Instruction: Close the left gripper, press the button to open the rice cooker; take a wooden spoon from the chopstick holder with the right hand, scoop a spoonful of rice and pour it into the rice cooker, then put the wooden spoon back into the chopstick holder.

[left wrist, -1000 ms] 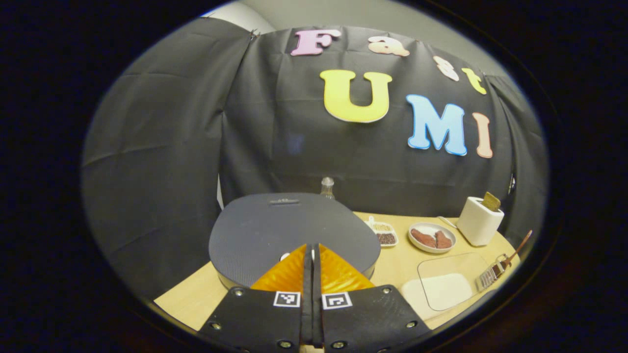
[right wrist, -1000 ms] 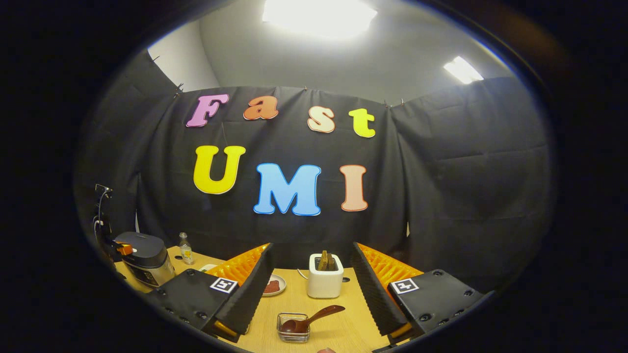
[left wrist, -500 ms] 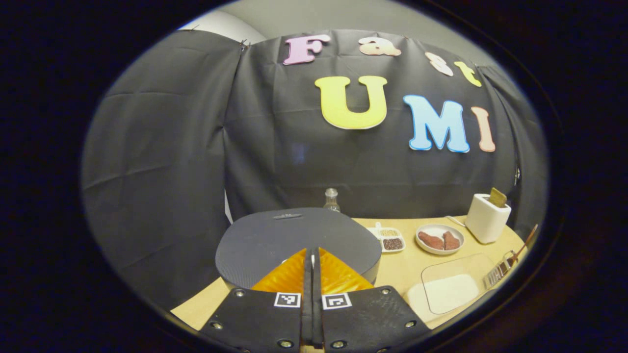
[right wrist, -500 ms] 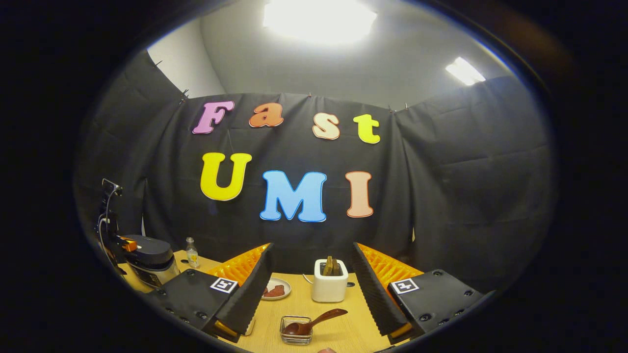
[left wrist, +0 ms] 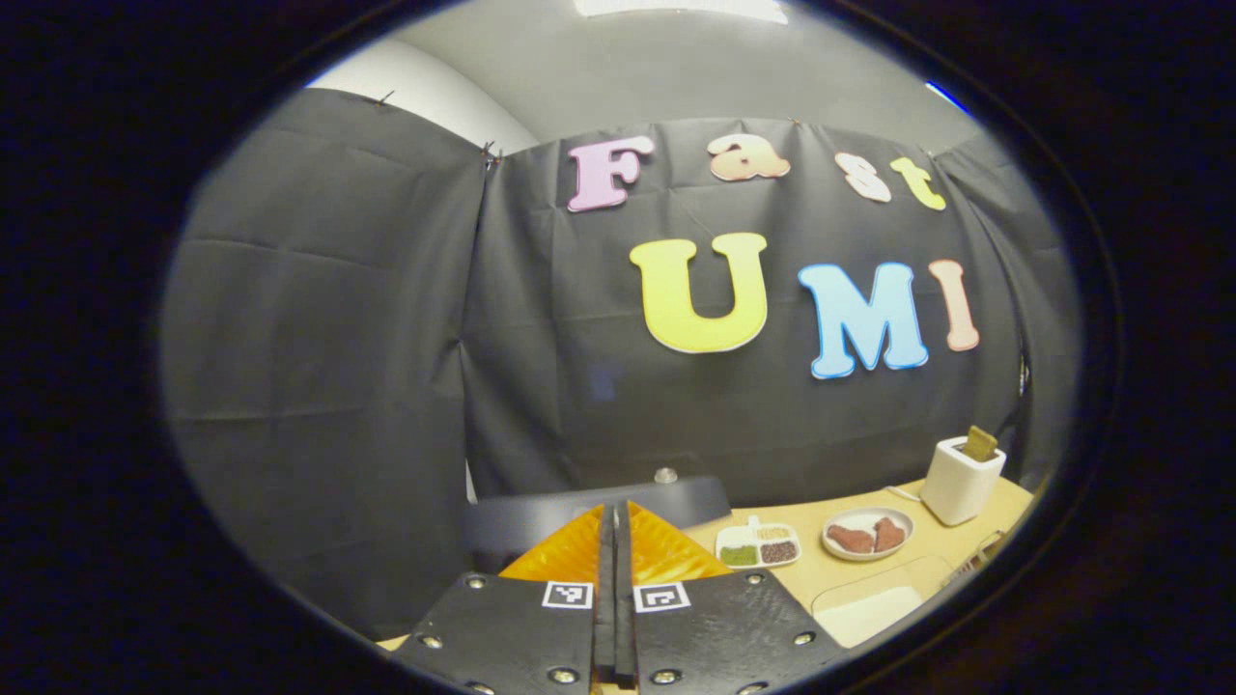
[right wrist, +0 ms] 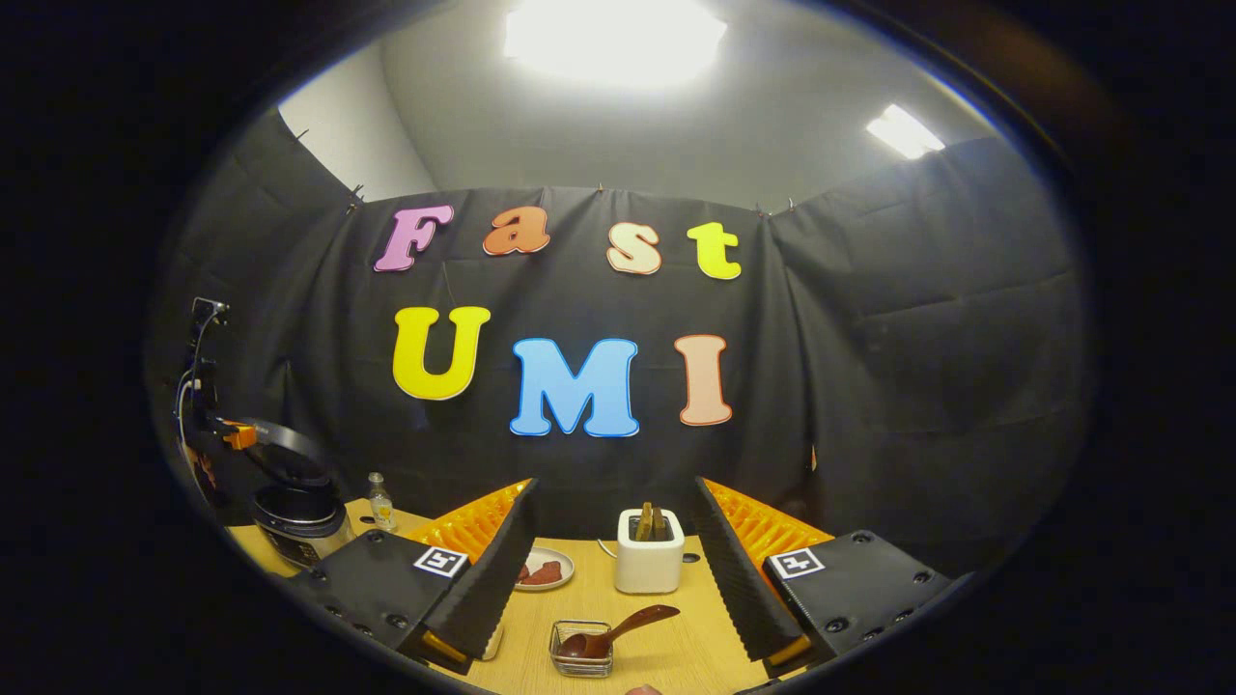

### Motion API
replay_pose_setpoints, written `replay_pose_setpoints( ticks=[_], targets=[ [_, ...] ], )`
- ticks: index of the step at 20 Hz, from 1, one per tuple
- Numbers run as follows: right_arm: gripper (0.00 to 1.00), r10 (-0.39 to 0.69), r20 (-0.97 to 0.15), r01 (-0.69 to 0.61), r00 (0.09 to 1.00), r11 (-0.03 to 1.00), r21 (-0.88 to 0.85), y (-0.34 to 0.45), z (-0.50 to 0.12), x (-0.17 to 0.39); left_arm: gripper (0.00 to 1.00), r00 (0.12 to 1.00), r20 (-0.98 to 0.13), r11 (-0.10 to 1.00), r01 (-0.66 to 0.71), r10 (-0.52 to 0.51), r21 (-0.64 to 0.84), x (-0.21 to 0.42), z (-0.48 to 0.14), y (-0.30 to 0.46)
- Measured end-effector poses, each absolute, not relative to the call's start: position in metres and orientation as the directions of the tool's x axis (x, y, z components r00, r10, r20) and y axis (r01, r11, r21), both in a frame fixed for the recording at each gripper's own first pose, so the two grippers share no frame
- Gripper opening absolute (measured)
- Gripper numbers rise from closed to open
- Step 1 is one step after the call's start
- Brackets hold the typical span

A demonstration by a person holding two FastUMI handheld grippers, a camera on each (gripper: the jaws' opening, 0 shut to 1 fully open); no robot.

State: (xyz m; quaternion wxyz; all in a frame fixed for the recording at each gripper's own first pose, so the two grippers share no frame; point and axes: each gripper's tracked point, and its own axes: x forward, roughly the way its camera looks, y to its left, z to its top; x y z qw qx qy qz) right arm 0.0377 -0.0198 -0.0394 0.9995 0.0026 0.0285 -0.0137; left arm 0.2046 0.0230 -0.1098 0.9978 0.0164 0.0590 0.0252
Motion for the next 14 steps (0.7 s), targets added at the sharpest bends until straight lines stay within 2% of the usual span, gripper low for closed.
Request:
replay_pose_setpoints(
  ticks=[3,4,5,7,8,9,14],
  targets=[
    [0.98,-0.016,-0.054,0.016,0.998,1.0,0.0,-0.021,-0.039,0.037,0.01,0.996,-0.048,0.997,-0.074,0.075,0.019,0.188,-0.078,0.025],
    [0.96,-0.014,-0.054,0.014,0.998,1.0,-0.001,-0.021,-0.04,0.036,0.04,0.996,-0.031,0.997,-0.078,0.078,0.017,0.181,-0.068,0.025],
    [0.97,-0.011,-0.055,0.011,0.998,1.0,0.0,-0.022,-0.04,0.036,0.0,0.996,-0.019,0.996,-0.083,0.083,0.014,0.174,-0.06,0.026],
    [0.97,-0.007,-0.059,0.007,0.998,1.0,0.002,-0.023,-0.043,0.035,0.0,0.997,-0.006,0.997,-0.071,0.071,0.006,0.159,-0.048,0.023],
    [0.98,-0.005,-0.064,0.005,0.998,1.0,0.003,-0.023,-0.046,0.036,0.04,0.998,-0.004,0.998,-0.068,0.068,0.005,0.152,-0.045,0.022],
    [0.98,-0.003,-0.068,0.004,0.998,1.0,0.004,-0.023,-0.048,0.037,0.0,0.998,-0.005,0.998,-0.06,0.06,0.007,0.147,-0.042,0.021],
    [0.98,0.008,-0.102,-0.006,0.995,1.0,0.02,-0.022,-0.064,0.044,0.82,0.999,0.015,0.998,-0.046,0.045,0.037,0.113,-0.031,0.017]
  ],
)
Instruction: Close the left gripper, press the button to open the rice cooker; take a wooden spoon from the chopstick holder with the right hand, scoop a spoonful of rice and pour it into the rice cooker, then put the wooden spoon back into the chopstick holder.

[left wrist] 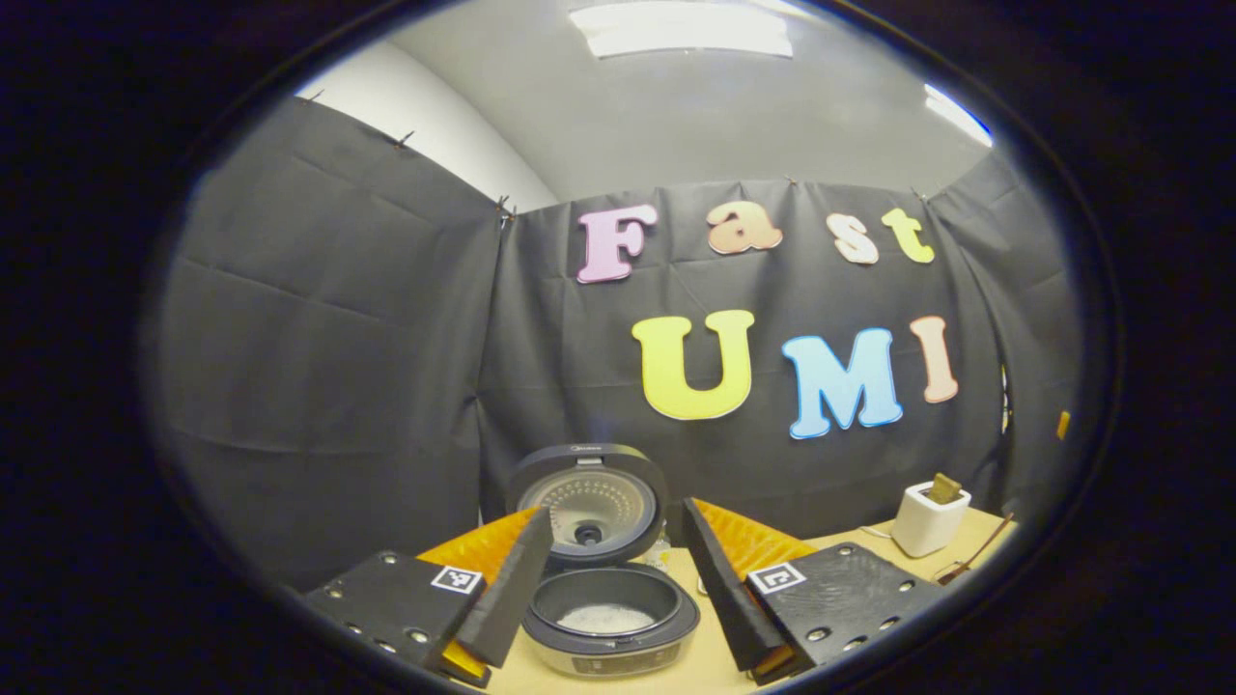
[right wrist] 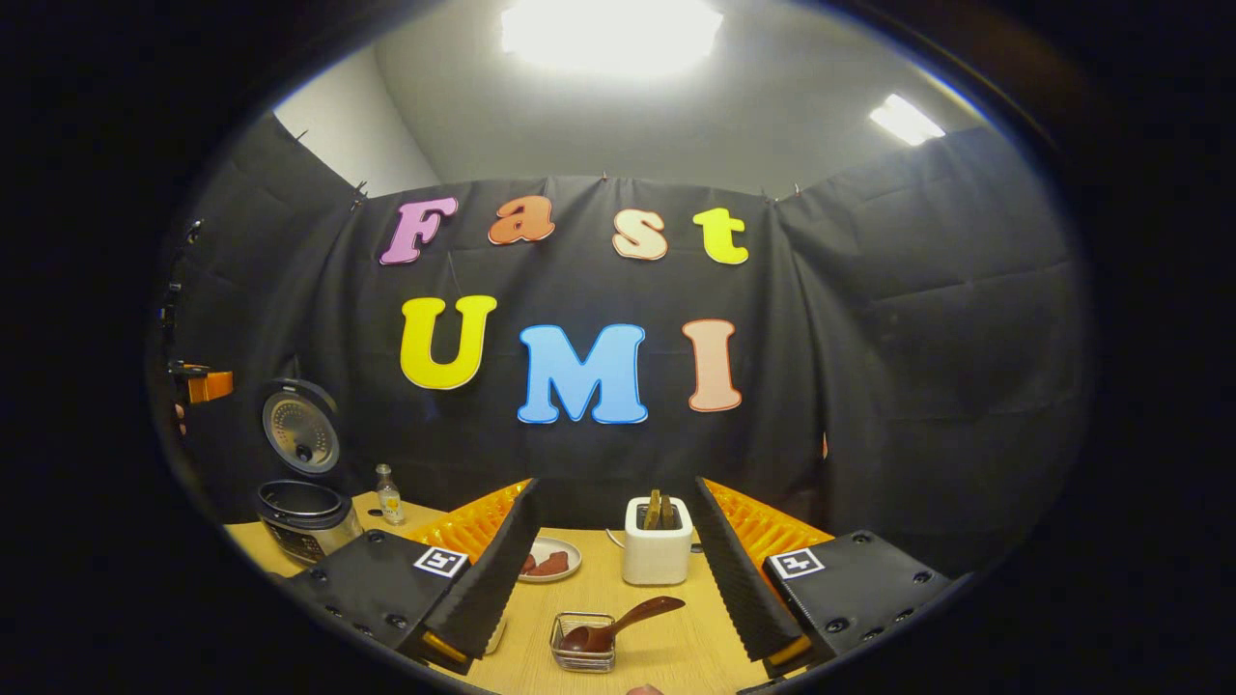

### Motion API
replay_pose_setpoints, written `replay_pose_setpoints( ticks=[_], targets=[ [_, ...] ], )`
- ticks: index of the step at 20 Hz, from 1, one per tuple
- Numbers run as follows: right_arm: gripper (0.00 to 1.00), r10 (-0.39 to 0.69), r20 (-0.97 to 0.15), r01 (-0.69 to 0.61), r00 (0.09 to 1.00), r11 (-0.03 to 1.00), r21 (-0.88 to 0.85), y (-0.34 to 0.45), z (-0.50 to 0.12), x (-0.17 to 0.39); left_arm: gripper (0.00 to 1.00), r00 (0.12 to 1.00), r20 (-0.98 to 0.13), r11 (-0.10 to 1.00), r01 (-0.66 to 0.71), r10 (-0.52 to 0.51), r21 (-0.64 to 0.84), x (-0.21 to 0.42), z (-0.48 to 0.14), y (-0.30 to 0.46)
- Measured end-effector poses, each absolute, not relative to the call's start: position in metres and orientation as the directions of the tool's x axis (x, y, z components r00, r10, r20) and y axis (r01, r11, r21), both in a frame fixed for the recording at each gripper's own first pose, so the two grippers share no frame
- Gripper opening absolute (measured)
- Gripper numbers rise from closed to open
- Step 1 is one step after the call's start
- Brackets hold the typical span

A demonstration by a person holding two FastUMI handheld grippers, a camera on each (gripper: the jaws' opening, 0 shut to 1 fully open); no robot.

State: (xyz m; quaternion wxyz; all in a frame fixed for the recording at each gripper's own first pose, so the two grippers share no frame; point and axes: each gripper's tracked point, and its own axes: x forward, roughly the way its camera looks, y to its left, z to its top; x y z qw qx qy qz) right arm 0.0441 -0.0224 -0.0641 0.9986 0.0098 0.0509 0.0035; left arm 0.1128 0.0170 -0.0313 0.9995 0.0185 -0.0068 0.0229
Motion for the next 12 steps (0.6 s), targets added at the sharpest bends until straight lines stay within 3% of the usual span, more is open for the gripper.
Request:
replay_pose_setpoints(
  ticks=[12],
  targets=[
    [0.97,-0.02,-0.288,0.042,0.958,0.997,0.069,-0.031,-0.155,0.082,0.84,1.0,0.024,0.998,-0.012,0.011,0.055,0.059,-0.015,0.014]
  ],
)
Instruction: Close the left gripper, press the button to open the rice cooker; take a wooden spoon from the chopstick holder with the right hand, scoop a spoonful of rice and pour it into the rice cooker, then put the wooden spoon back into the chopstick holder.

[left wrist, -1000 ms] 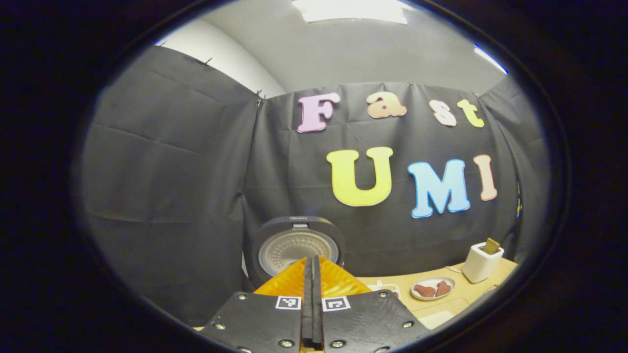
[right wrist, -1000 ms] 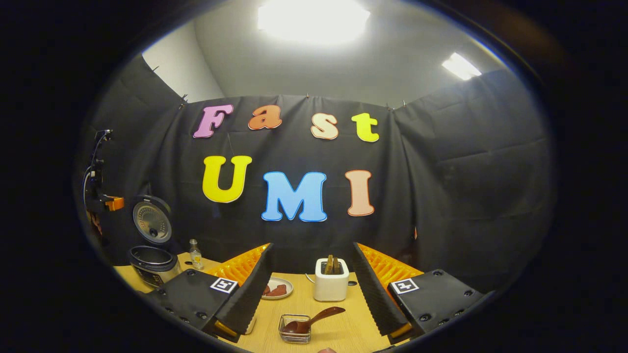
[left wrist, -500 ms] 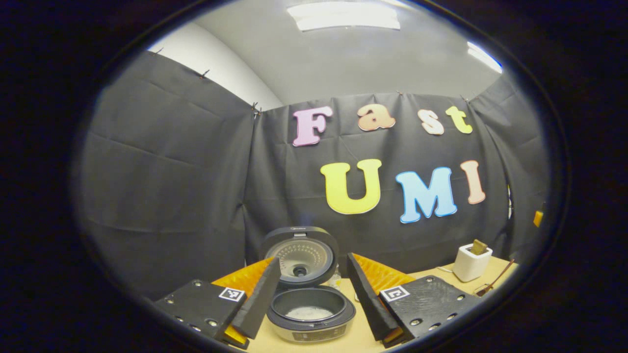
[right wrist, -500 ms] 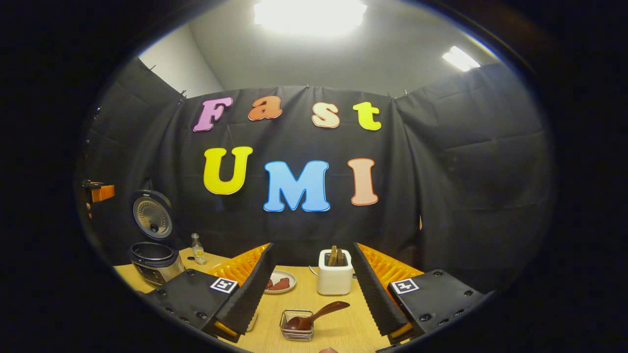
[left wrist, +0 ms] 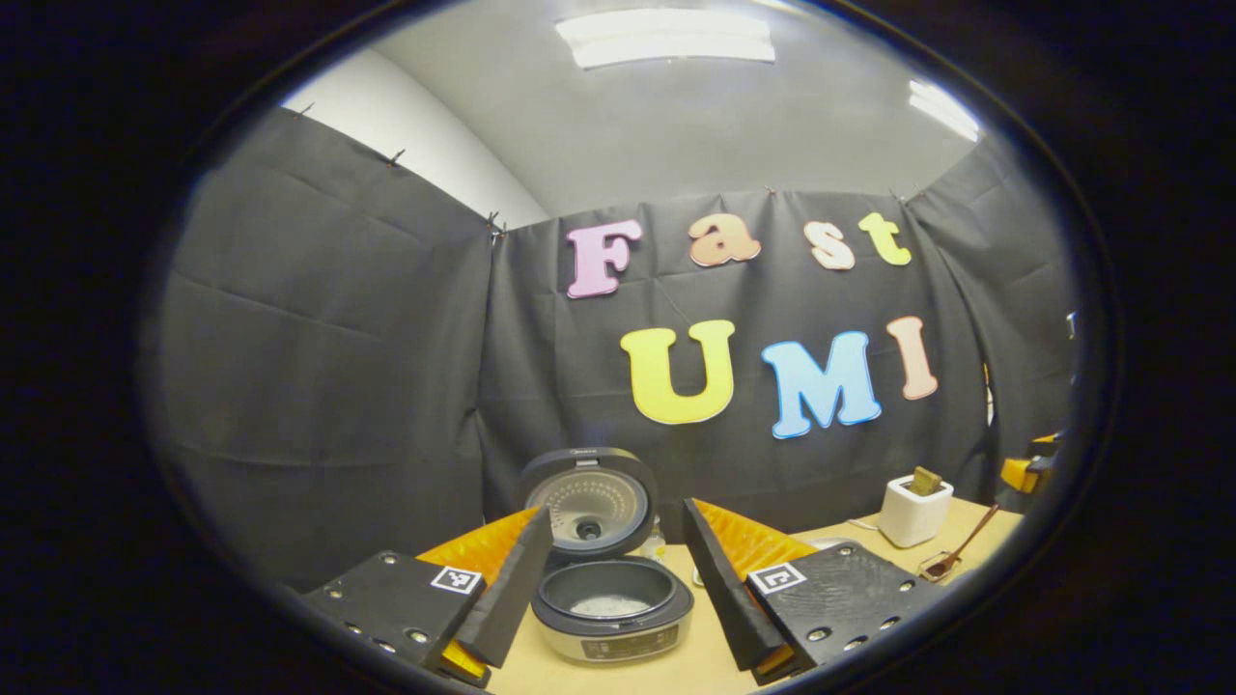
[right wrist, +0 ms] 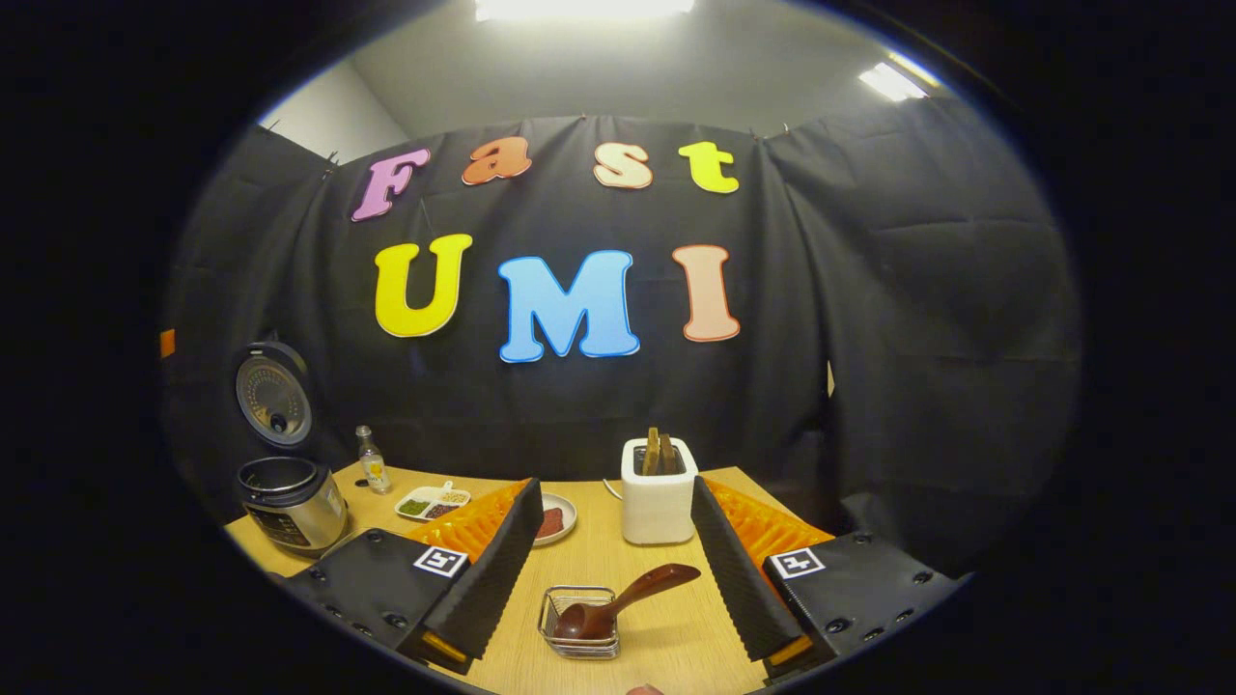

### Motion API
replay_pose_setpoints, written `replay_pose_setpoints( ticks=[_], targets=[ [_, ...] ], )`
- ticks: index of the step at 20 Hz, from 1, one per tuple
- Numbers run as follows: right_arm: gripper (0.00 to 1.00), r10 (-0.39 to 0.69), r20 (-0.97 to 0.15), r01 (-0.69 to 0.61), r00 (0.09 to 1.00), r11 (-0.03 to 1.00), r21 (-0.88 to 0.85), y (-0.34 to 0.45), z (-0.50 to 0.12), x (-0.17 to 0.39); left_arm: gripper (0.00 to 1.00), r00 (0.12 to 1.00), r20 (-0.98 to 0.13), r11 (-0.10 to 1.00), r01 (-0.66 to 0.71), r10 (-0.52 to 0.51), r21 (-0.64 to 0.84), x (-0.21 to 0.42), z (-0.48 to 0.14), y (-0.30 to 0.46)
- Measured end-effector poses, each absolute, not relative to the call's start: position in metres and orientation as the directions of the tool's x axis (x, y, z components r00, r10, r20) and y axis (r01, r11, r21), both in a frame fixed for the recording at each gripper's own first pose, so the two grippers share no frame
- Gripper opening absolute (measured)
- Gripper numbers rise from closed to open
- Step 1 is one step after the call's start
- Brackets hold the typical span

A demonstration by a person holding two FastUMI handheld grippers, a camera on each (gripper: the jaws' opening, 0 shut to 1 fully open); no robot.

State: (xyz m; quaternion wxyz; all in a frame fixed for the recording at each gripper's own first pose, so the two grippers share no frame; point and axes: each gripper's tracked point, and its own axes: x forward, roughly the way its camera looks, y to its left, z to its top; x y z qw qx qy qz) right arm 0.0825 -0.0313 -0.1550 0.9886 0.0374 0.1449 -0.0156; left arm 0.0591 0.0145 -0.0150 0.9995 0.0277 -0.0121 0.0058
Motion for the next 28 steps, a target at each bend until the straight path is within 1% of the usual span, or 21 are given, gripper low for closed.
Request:
replay_pose_setpoints(
  ticks=[1,3,7,8,9,10,11,14,15,16,17,18,19,20,21,22,23,24,25,26,28],
  targets=[
    [0.97,-0.029,-0.305,0.053,0.952,0.996,0.072,-0.034,-0.164,0.086,0.83,1.0,0.026,0.999,-0.014,0.013,0.052,0.056,-0.014,0.017],
    [0.98,-0.043,-0.345,0.076,0.938,0.994,0.083,-0.04,-0.185,0.091,0.84,1.0,0.022,0.998,-0.018,0.017,0.052,0.054,-0.013,0.021],
    [0.98,-0.059,-0.435,0.122,0.899,0.985,0.119,-0.047,-0.229,0.095,0.83,1.0,0.005,0.998,-0.024,0.023,0.058,0.052,-0.019,0.028],
    [0.94,-0.06,-0.46,0.134,0.886,0.983,0.129,-0.048,-0.241,0.096,0.82,1.0,0.003,0.998,-0.025,0.025,0.056,0.051,-0.018,0.031],
    [0.93,-0.058,-0.488,0.146,0.871,0.979,0.144,-0.049,-0.253,0.095,0.83,1.0,0.003,0.998,-0.026,0.026,0.053,0.051,-0.017,0.032],
    [0.93,-0.055,-0.512,0.161,0.857,0.973,0.164,-0.049,-0.264,0.094,0.83,1.0,0.003,0.998,-0.027,0.027,0.053,0.05,-0.018,0.033],
    [0.98,-0.047,-0.538,0.174,0.842,0.967,0.189,-0.048,-0.276,0.093,0.83,1.0,0.0,0.998,-0.03,0.03,0.052,0.051,-0.019,0.035],
    [0.98,-0.004,-0.607,0.218,0.794,0.935,0.279,-0.04,-0.304,0.09,0.84,0.999,-0.009,0.998,-0.032,0.032,0.054,0.052,-0.022,0.038],
    [0.97,0.006,-0.625,0.236,0.781,0.923,0.303,-0.038,-0.312,0.089,0.83,0.999,-0.013,0.998,-0.034,0.034,0.055,0.053,-0.023,0.039],
    [0.91,0.016,-0.638,0.254,0.77,0.909,0.329,-0.036,-0.318,0.089,0.83,0.999,-0.017,0.998,-0.035,0.036,0.055,0.054,-0.025,0.04],
    [0.8,0.023,-0.646,0.273,0.763,0.894,0.355,-0.035,-0.321,0.089,0.83,0.999,-0.023,0.998,-0.037,0.038,0.053,0.054,-0.026,0.042],
    [0.76,0.031,-0.647,0.286,0.762,0.88,0.379,-0.034,-0.322,0.09,0.84,0.999,-0.029,0.998,-0.038,0.04,0.052,0.054,-0.028,0.043],
    [0.68,0.043,-0.645,0.292,0.763,0.868,0.403,-0.031,-0.32,0.092,0.84,0.999,-0.03,0.998,-0.04,0.041,0.05,0.054,-0.028,0.045],
    [0.52,0.051,-0.646,0.292,0.762,0.863,0.412,-0.029,-0.321,0.091,0.85,0.999,-0.027,0.998,-0.043,0.045,0.05,0.053,-0.027,0.047],
    [0.48,0.067,-0.64,0.281,0.765,0.86,0.426,-0.024,-0.317,0.091,0.86,0.999,-0.025,0.998,-0.046,0.047,0.048,0.053,-0.026,0.048],
    [0.27,0.069,-0.647,0.282,0.76,0.861,0.423,-0.018,-0.318,0.092,0.85,0.999,-0.024,0.998,-0.047,0.048,0.046,0.053,-0.026,0.049],
    [0.22,0.081,-0.646,0.27,0.759,0.864,0.426,-0.014,-0.316,0.094,0.84,0.999,-0.022,0.998,-0.048,0.049,0.044,0.053,-0.025,0.049],
    [0.22,0.077,-0.653,0.272,0.754,0.867,0.416,-0.014,-0.314,0.091,0.84,0.999,-0.021,0.998,-0.049,0.05,0.044,0.053,-0.026,0.05],
    [0.16,0.053,-0.648,0.278,0.76,0.874,0.398,-0.015,-0.313,0.092,0.83,0.999,-0.021,0.998,-0.048,0.049,0.045,0.053,-0.025,0.051],
    [0.09,0.055,-0.635,0.263,0.77,0.88,0.395,-0.014,-0.304,0.093,0.83,0.999,-0.018,0.998,-0.048,0.049,0.046,0.052,-0.025,0.051],
    [0.09,0.058,-0.597,0.226,0.8,0.892,0.391,-0.007,-0.276,0.097,0.84,0.999,-0.013,0.998,-0.048,0.048,0.046,0.052,-0.023,0.053]
  ],
)
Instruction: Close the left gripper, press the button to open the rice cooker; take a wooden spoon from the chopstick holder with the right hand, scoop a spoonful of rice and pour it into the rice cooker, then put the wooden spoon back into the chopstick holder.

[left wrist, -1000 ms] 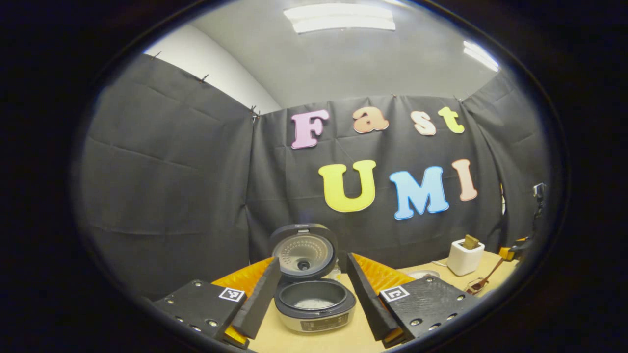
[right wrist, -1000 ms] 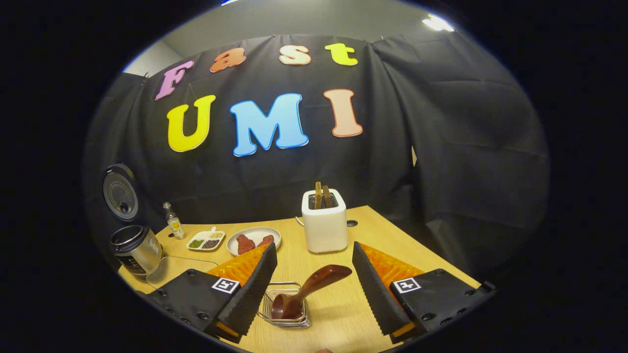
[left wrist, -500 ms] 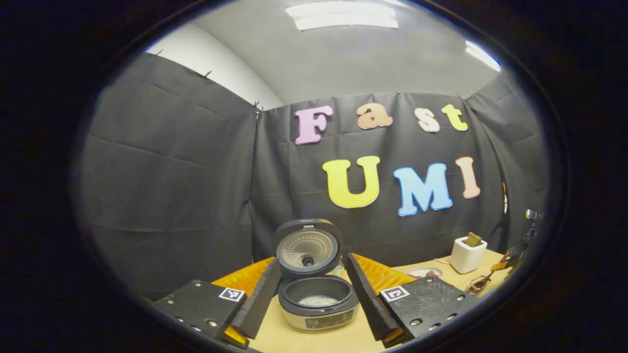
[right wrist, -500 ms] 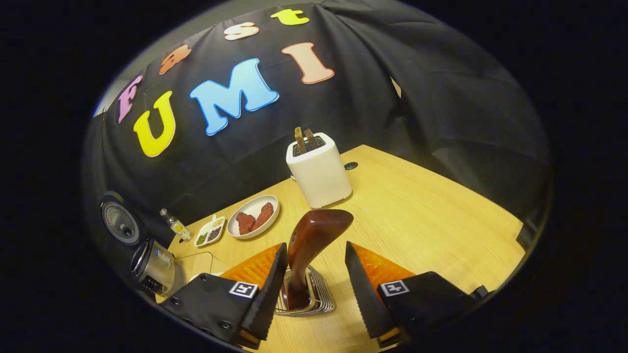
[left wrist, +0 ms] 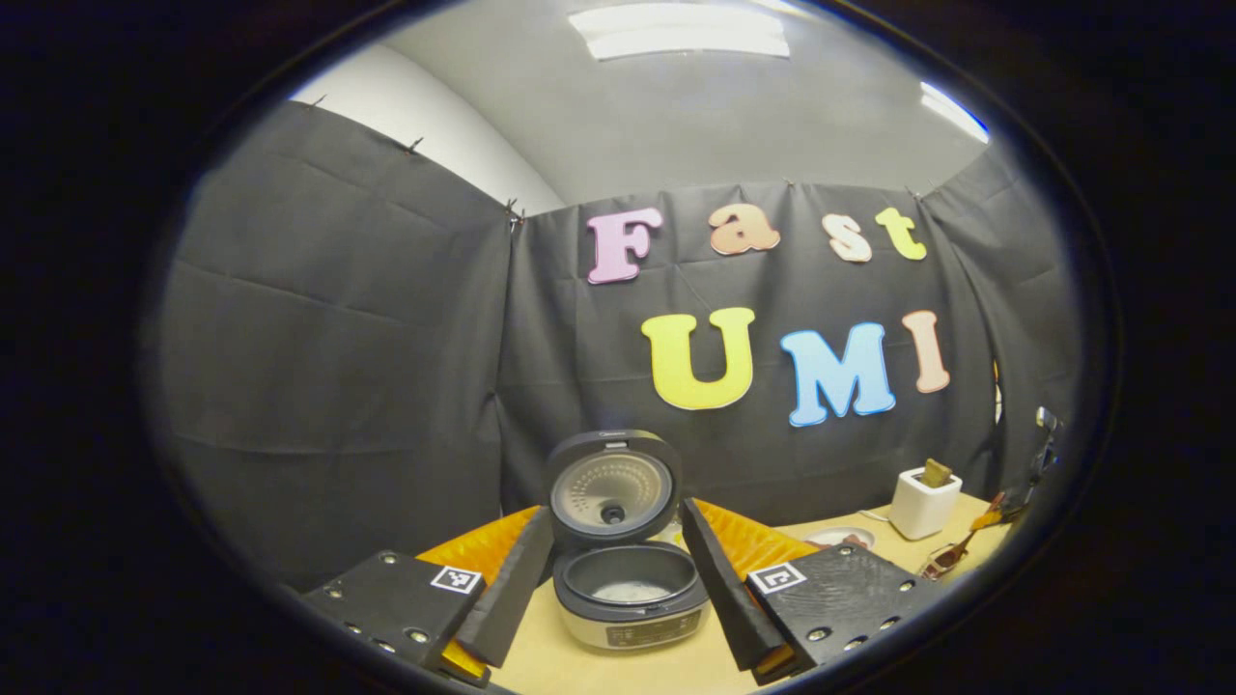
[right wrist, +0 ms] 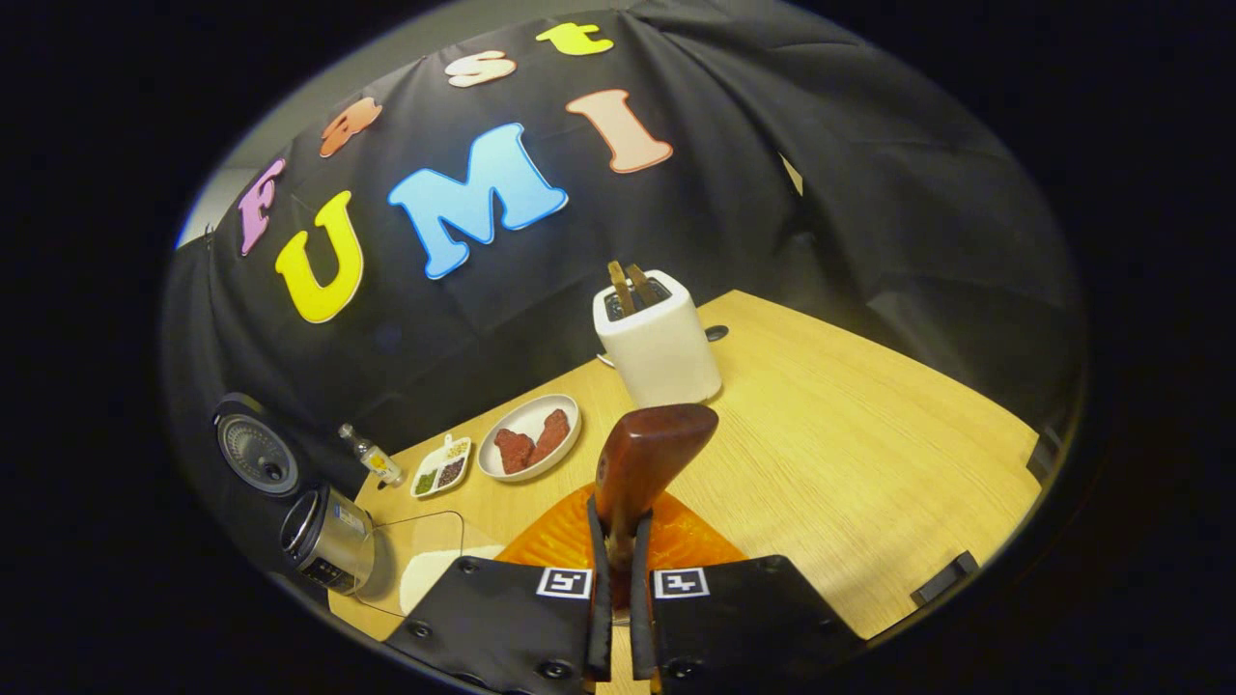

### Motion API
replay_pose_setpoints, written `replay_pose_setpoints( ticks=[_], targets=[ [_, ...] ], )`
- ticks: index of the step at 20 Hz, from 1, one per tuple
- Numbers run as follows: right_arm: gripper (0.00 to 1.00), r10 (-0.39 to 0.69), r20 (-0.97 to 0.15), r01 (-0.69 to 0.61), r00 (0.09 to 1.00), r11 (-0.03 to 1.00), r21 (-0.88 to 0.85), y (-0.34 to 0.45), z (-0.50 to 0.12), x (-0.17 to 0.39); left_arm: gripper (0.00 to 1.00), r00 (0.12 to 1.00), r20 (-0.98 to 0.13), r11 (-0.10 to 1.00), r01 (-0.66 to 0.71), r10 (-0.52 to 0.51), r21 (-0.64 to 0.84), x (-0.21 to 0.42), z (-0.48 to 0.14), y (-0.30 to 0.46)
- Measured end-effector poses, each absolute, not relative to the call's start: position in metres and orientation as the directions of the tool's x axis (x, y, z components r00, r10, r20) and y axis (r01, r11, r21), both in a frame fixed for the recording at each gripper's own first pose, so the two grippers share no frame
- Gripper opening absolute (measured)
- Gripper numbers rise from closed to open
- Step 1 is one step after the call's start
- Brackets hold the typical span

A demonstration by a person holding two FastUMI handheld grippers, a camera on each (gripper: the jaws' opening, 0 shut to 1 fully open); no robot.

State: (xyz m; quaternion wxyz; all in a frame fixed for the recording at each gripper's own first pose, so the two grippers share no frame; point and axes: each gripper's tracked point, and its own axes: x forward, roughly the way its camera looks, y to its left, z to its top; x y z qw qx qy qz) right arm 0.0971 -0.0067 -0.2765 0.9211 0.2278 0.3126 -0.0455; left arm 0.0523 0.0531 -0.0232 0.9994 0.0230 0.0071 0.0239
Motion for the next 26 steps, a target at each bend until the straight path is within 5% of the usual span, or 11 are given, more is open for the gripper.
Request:
replay_pose_setpoints(
  ticks=[10,18,26],
  targets=[
    [0.1,0.142,-0.443,0.038,0.885,0.927,0.373,0.066,-0.188,0.131,0.83,0.998,-0.023,0.998,-0.061,0.061,0.022,0.059,-0.031,0.073],
    [0.09,0.27,-0.489,-0.106,0.829,0.936,0.337,0.161,-0.225,0.13,0.83,0.994,-0.054,0.995,-0.097,0.098,0.026,0.063,-0.045,0.107],
    [0.09,0.192,-0.516,-0.232,0.835,0.973,-0.012,0.196,-0.269,0.128,0.83,0.987,-0.063,0.989,-0.142,0.145,0.046,0.062,-0.049,0.133]
  ],
)
